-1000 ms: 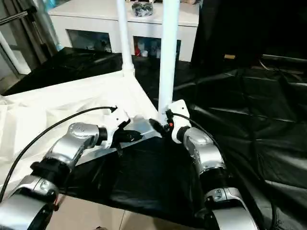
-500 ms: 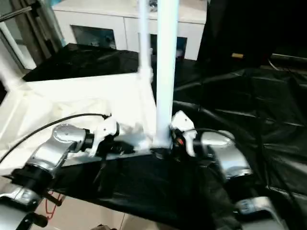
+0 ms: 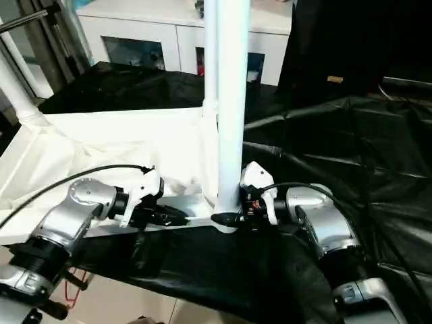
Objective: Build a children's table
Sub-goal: Rotate leg to tighten
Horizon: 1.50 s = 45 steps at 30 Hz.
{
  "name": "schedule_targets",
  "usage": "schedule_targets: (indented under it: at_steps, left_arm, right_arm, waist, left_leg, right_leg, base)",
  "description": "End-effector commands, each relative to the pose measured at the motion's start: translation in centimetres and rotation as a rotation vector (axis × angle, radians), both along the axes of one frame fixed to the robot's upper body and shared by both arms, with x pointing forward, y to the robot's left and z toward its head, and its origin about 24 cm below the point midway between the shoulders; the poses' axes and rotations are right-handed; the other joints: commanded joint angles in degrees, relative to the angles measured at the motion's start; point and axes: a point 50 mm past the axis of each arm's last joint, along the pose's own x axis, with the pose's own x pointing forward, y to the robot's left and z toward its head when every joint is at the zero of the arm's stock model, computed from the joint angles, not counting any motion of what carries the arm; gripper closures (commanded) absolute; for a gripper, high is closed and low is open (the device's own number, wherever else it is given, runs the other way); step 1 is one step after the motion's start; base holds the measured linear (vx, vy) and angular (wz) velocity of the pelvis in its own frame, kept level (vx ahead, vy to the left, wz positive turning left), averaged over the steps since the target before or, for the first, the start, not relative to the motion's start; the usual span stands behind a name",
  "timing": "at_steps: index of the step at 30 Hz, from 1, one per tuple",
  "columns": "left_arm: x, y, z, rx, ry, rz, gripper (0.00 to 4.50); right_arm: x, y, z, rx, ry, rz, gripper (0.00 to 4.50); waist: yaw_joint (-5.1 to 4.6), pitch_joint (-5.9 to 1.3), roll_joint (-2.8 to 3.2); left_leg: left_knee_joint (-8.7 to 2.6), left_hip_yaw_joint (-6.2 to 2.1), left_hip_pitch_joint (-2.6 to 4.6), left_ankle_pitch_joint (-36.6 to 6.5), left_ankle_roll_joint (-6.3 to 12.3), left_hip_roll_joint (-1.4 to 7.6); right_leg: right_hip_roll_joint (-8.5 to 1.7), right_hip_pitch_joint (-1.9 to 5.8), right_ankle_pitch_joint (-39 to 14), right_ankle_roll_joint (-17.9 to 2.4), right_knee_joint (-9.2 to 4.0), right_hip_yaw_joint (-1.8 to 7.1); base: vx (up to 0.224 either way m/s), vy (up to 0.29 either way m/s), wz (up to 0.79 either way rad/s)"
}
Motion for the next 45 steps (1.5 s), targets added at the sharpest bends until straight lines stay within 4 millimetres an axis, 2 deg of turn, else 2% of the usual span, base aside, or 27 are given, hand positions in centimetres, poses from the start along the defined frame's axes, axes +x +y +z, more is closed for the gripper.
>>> schedule_targets:
  at_steps: [1,3,5,7,10,11,12,13,14,16,20,22,23,24,25,26,27,29,30,31,32,33,34,35,38,43,45]
  left_arm:
    - [1.2,-2.2,0.8,-0.040,-0.058,0.112,4.50]
    - [2.0,-2.8,0.7,-0.014,-0.079,0.189,4.50]
    - [2.4,-3.1,0.7,-0.017,-0.083,0.229,4.50]
    - [3.0,-4.3,0.9,-0.038,-0.081,0.308,4.50]
    - [3.0,-5.2,1.0,-0.040,-0.088,0.304,4.50]
    - [2.8,-5.5,1.0,-0.036,-0.101,0.274,4.50]
    - [2.7,-5.7,0.9,-0.031,-0.107,0.258,4.50]
    - [2.6,-5.7,0.8,-0.028,-0.110,0.250,4.50]
    - [2.5,-5.6,0.7,-0.020,-0.116,0.235,4.50]
    - [2.3,-5.5,0.7,-0.016,-0.122,0.196,4.50]
    - [1.4,-4.8,0.7,-0.016,-0.126,0.086,4.50]
    - [1.0,-4.5,0.6,-0.017,-0.126,0.035,4.50]
    - [0.6,-4.1,0.5,-0.010,-0.118,-0.008,4.50]
    - [0.4,-4.0,0.4,-0.003,-0.112,-0.020,4.50]
    - [0.4,-4.0,0.4,-0.003,-0.112,-0.020,4.50]
    - [0.3,-3.6,0.3,0.005,-0.109,-0.030,4.50]
    - [0.1,-3.2,0.2,0.015,-0.106,-0.054,4.50]
    - [0.0,-2.8,0.1,0.026,-0.103,-0.072,4.50]
    - [-0.2,-2.5,0.0,0.036,-0.099,-0.087,4.50]
    - [-0.3,-2.3,-0.1,0.040,-0.097,-0.096,4.50]
    - [-0.4,-2.0,-0.1,0.043,-0.091,-0.104,4.50]
    - [-0.4,-1.9,0.0,0.042,-0.089,-0.105,4.50]
    - [-0.4,-1.8,0.0,0.040,-0.088,-0.107,4.50]
    - [-0.5,-1.8,0.1,0.036,-0.085,-0.110,4.50]
    - [-0.8,-1.5,0.3,0.021,-0.078,-0.122,4.50]
    - [-0.9,-1.4,0.3,0.016,-0.075,-0.128,4.50]
    - [-0.9,-1.4,0.3,0.011,-0.074,-0.120,4.50]
  right_arm:
    - [0.1,2.8,-1.6,0.014,0.025,-0.069,1.75]
    - [1.1,3.1,-2.5,0.000,0.020,-0.253,1.76]
    - [1.5,3.4,-2.8,-0.001,0.021,-0.321,1.76]
    - [2.0,4.4,-3.5,-0.017,0.026,-0.439,1.76]
    - [2.3,5.4,-3.6,-0.029,0.012,-0.508,1.76]
    - [2.5,6.0,-3.4,-0.003,0.002,-0.512,1.76]
    - [2.5,6.2,-3.3,0.022,0.005,-0.513,1.41]
    - [2.6,6.2,-3.3,0.039,0.015,-0.515,1.07]
    - [2.6,6.1,-3.1,0.067,0.036,-0.514,1.07]
    - [2.6,5.7,-2.8,0.066,0.020,-0.484,1.04]
    - [2.1,4.7,-2.0,0.033,-0.061,-0.351,0.60]
    - [1.6,4.3,-1.6,0.036,-0.075,-0.269,0.60]
    - [1.0,3.8,-1.2,0.035,-0.086,-0.183,0.60]
    - [0.8,3.5,-1.1,0.033,-0.089,-0.150,0.60]
    - [0.8,3.5,-1.1,0.033,-0.089,-0.150,0.60]
    - [0.5,3.2,-0.8,0.041,-0.079,-0.110,0.60]
    - [0.2,2.9,-0.5,0.053,-0.068,-0.068,0.60]
    - [-0.2,2.7,-0.3,0.062,-0.060,-0.029,0.60]
    - [-0.5,2.5,-0.1,0.063,-0.053,0.009,0.60]
    - [-0.8,2.3,-0.2,0.057,-0.047,0.041,0.60]
    - [-1.2,2.1,-0.3,0.044,-0.038,0.089,0.60]
    - [-1.4,2.0,-0.3,0.037,-0.034,0.108,0.60]
    - [-1.5,1.9,-0.4,0.034,-0.031,0.116,0.88]
    - [-1.7,1.9,-0.4,0.029,-0.025,0.134,0.95]
    - [-1.8,2.0,-0.4,0.036,-0.014,0.154,1.27]
    - [-1.7,2.2,-0.4,0.047,-0.005,0.143,1.66]
    - [-1.8,2.5,-0.4,0.070,0.007,0.130,1.70]
  waist:
    - [-0.33,-2.97,-0.99]
    - [-0.75,-2.69,-0.52]
    - [-1.19,-2.85,-0.75]
    - [-1.50,-2.86,-0.49]
    - [-1.85,-2.94,-0.57]
    - [-1.86,-3.00,0.03]
    - [-1.96,-3.01,-0.15]
    - [-1.95,-3.06,0.17]
    - [-1.97,-3.07,0.27]
    - [-1.95,-3.22,0.21]
    - [-1.84,-3.49,0.37]
    - [-1.76,-3.74,0.31]
    - [-1.56,-3.95,0.33]
    - [-1.50,-3.99,0.15]
    - [-1.31,-4.00,0.39]
    - [-1.28,-3.97,0.39]
    - [-1.07,-3.84,-0.01]
    - [-0.80,-3.69,0.25]
    - [-0.73,-3.58,-0.20]
    - [-0.59,-3.54,-0.10]
    - [-0.35,-3.45,-0.49]
    - [-0.20,-3.42,-0.24]
    - [-0.25,-3.36,-0.20]
    - [-0.04,-3.31,-0.53]
    - [-0.10,-3.30,-0.65]
    - [-0.28,-3.48,-0.84]
    - [-0.29,-3.44,-0.55]
  left_leg:
    - [-4.38,-0.76,0.66,-15.59,1.09,2.16]
    - [-4.55,-1.03,1.11,-18.67,-0.37,1.99]
    - [-4.73,-1.40,1.05,-19.86,-1.25,1.93]
    - [-4.71,-1.19,1.20,-19.69,-1.44,1.97]
    - [-4.68,-1.24,1.13,-20.25,-1.25,1.77]
    - [-4.69,-1.32,1.01,-20.48,-0.92,1.76]
    - [-4.75,-1.26,1.00,-20.59,-0.74,1.81]
    - [-4.76,-1.36,0.84,-20.38,-0.69,1.79]
    - [-4.81,-1.29,0.87,-20.44,-0.51,1.81]
    - [-4.78,-1.26,0.77,-19.63,-0.30,1.87]
    - [-4.61,-1.10,0.73,-17.96,0.35,2.00]
    - [-4.40,-1.04,0.45,-15.35,1.45,2.04]
    - [-4.10,-0.91,0.40,-12.32,3.09,2.09]
    - [-3.94,-0.77,0.39,-11.29,3.74,2.14]
    - [-3.90,-0.71,0.39,-10.04,4.58,2.20]
    - [-3.87,-0.65,0.41,-9.90,4.74,2.21]
    - [-3.92,-0.61,0.45,-10.43,4.87,2.25]
    - [-4.05,-0.59,0.55,-11.55,4.59,2.42]
    - [-4.20,-0.61,0.54,-12.60,4.12,2.41]
    - [-4.22,-0.64,0.61,-13.16,3.92,2.42]
    - [-4.28,-0.64,0.55,-13.77,3.69,2.49]
    - [-4.33,-0.60,0.73,-13.90,3.48,2.62]
    - [-4.37,-0.59,0.68,-14.11,3.28,2.61]
    - [-4.46,-0.64,0.78,-14.21,2.88,2.57]
    - [-4.46,-0.67,0.63,-14.02,2.61,2.53]
    - [-4.23,-0.53,0.56,-11.82,3.14,2.39]
    - [-4.22,-0.51,0.59,-11.69,3.26,2.37]
  right_leg:
    - [-3.10,2.37,-17.64,-13.18,-4.94,2.37]
    - [-3.16,2.01,-24.22,-11.29,-5.57,2.24]
    - [-3.25,2.28,-26.46,-9.65,-5.80,2.14]
    - [-3.10,1.79,-24.16,-9.96,-5.88,2.37]
    - [-3.06,1.90,-23.95,-9.89,-6.01,2.27]
    - [-3.07,1.99,-23.23,-9.80,-5.95,2.26]
    - [-3.06,1.93,-22.85,-9.83,-6.08,2.30]
    - [-3.05,2.16,-21.63,-10.15,-5.81,2.26]
    - [-2.92,2.15,-20.96,-10.27,-5.88,2.28]
    - [-2.84,2.31,-17.99,-11.22,-5.54,2.30]
    - [-2.78,2.60,-12.28,-12.88,-4.99,2.32]
    - [-2.80,3.04,-7.61,-13.89,-4.43,2.30]
    - [-2.75,3.39,-2.73,-15.09,-4.07,2.16]
    - [-2.72,3.40,-1.18,-15.51,-3.90,2.18]
    - [-2.70,3.31,0.09,-16.31,-3.67,2.10]
    - [-2.67,3.22,0.05,-16.53,-3.69,2.07]
    - [-2.70,3.30,-1.64,-16.53,-3.82,2.03]
    - [-2.81,3.12,-4.51,-16.19,-4.05,2.12]
    - [-2.76,3.15,-6.46,-15.86,-4.26,2.10]
    - [-2.84,3.13,-7.67,-15.64,-4.30,2.13]
    - [-2.96,3.15,-9.66,-15.07,-4.36,2.19]
    - [-3.02,2.88,-10.64,-14.64,-4.48,2.33]
    - [-3.03,2.79,-11.01,-14.65,-4.48,2.34]
    - [-3.04,2.76,-12.68,-14.09,-4.62,2.36]
    - [-3.10,2.78,-13.59,-13.67,-4.59,2.40]
    - [-2.95,2.79,-10.71,-13.97,-4.39,2.39]
    - [-2.89,2.77,-10.78,-14.06,-4.39,2.37]
  base:
    - [0.000,0.000,0.00]
    - [0.000,0.000,0.00]
    - [0.000,0.000,0.00]
    - [0.000,0.000,0.00]
    - [0.000,0.000,0.00]
    - [0.000,0.000,0.00]
    - [0.000,0.000,0.00]
    - [0.000,0.000,0.00]
    - [0.000,0.000,0.00]
    - [0.000,0.000,0.00]
    - [0.000,0.000,0.00]
    - [0.000,0.000,0.00]
    - [0.000,0.000,0.00]
    - [0.000,0.000,0.00]
    - [0.000,0.000,0.00]
    - [0.000,0.000,0.00]
    - [0.000,0.000,0.00]
    - [0.000,0.000,0.00]
    - [0.000,0.000,0.00]
    - [0.000,0.000,0.00]
    - [0.000,0.000,0.00]
    - [0.000,0.000,0.00]
    - [0.000,0.000,0.00]
    - [0.000,0.000,0.00]
    - [0.000,0.000,0.00]
    - [0.000,0.000,0.00]
    - [0.000,0.000,0.00]
